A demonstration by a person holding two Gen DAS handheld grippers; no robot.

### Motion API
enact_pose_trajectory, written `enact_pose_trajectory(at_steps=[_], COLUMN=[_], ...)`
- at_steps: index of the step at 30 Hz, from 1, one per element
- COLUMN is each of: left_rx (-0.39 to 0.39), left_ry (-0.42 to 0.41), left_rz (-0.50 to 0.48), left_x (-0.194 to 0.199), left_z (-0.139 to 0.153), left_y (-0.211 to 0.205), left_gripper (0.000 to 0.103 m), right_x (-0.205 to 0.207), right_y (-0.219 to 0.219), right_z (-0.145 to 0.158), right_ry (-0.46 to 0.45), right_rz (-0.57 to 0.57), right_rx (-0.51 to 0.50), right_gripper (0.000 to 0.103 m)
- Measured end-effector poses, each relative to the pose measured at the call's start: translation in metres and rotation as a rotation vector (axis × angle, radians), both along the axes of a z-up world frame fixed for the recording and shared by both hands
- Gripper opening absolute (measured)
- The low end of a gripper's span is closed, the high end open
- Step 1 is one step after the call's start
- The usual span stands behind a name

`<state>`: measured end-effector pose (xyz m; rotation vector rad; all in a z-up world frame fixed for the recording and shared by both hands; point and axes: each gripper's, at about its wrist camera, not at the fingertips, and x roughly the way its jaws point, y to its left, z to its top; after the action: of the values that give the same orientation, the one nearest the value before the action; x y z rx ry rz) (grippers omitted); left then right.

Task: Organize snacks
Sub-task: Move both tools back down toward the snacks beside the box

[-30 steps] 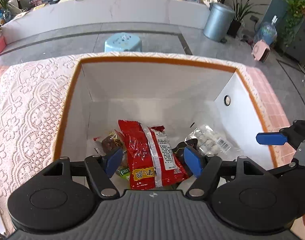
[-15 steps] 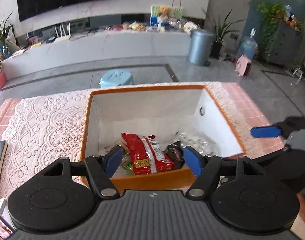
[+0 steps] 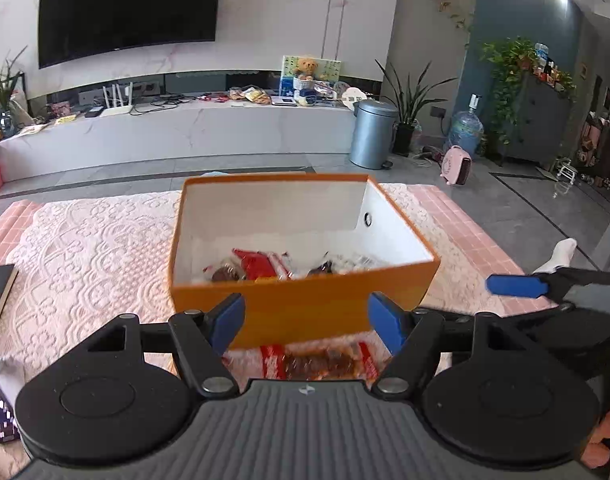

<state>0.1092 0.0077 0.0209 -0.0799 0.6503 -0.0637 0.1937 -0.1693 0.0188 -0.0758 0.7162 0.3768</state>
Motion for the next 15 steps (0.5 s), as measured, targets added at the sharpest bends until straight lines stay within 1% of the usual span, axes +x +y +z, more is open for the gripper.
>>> enact_pose_trajectory(at_steps=[3,7,11,15], left_rx=[0.018,0.04,0.061,0.048], left_ry=[-0.009,-0.023,-0.032,0.002], left_rz=[0.014,0.014,0.016,0.048], left_x=[-0.012,-0.026,-0.037,-0.041], left_z=[-0.012,-0.024,-0.035,-0.047], left_y=[0.002,0.002,0.008,0.022], left_gripper=[0.083,0.083,0.084,0.084], right_x=[-0.021,-0.044,-0.058,-0.064], right_y=[-0.003,-0.002,0.001,0.009], right_z=[-0.006,-0.018,-0.033,-0.056], right_ry=[-0.05,-0.108,-0.112,-0.084], right_rz=[-0.016,-0.029,-0.021,0.002], right_rx=[0.016,0.011,0.024,-0.011], right_gripper=[0.09,0.09,0.09,0.09])
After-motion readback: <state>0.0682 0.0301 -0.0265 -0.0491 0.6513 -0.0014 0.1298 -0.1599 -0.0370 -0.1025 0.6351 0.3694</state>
